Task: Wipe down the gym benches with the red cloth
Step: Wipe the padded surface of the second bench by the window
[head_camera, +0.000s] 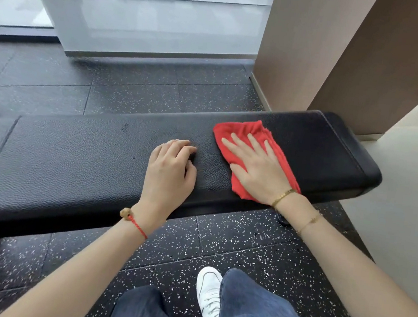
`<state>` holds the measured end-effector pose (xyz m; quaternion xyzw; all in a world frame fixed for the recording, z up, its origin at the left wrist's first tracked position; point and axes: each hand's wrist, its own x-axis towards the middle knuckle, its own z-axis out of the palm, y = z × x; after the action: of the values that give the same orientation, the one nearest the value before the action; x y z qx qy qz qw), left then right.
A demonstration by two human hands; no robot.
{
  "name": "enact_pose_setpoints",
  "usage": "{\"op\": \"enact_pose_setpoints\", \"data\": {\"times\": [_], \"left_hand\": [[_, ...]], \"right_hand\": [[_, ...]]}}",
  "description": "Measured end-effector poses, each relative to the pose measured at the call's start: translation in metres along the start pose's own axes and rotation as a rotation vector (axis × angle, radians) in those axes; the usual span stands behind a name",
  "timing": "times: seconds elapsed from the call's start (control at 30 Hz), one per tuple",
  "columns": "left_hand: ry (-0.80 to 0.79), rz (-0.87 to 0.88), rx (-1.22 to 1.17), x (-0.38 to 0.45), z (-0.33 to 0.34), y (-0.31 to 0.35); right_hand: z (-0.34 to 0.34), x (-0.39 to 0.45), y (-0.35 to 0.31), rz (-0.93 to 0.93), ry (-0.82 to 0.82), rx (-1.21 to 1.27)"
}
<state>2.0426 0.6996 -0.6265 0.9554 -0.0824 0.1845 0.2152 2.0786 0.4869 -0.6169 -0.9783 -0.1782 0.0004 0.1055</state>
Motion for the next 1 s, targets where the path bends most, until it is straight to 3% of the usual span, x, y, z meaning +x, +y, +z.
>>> {"op": "enact_pose_setpoints", "data": {"times": [0.13,0.3,0.5,0.63,0.83,0.93,1.0], "left_hand": [[0.086,0.01,0.03,-0.008,-0.025,-0.021],[0.135,-0.104,0.113,-0.026,-0.056,-0.075],[0.151,-0.249,0.168,-0.041,-0.072,-0.124],[0.157,-0.283,0.17,-0.043,-0.076,-0.141],[0.158,-0.32,0.173,-0.045,-0.072,-0.14],[0.152,-0.344,0.182,-0.044,-0.072,-0.138],[0.149,-0.35,0.179,-0.043,-0.073,-0.138]], "right_hand": [[-0.004,0.018,0.005,0.093,-0.009,0.045],[0.001,0.069,-0.031,0.189,-0.033,0.016],[0.024,0.046,-0.133,-0.179,-0.061,-0.035],[0.027,0.007,-0.128,-0.291,-0.01,-0.028],[0.023,0.06,-0.102,-0.094,-0.035,-0.01],[0.025,0.109,-0.123,0.002,-0.069,-0.024],[0.031,0.126,-0.154,-0.047,-0.081,-0.029]]}}
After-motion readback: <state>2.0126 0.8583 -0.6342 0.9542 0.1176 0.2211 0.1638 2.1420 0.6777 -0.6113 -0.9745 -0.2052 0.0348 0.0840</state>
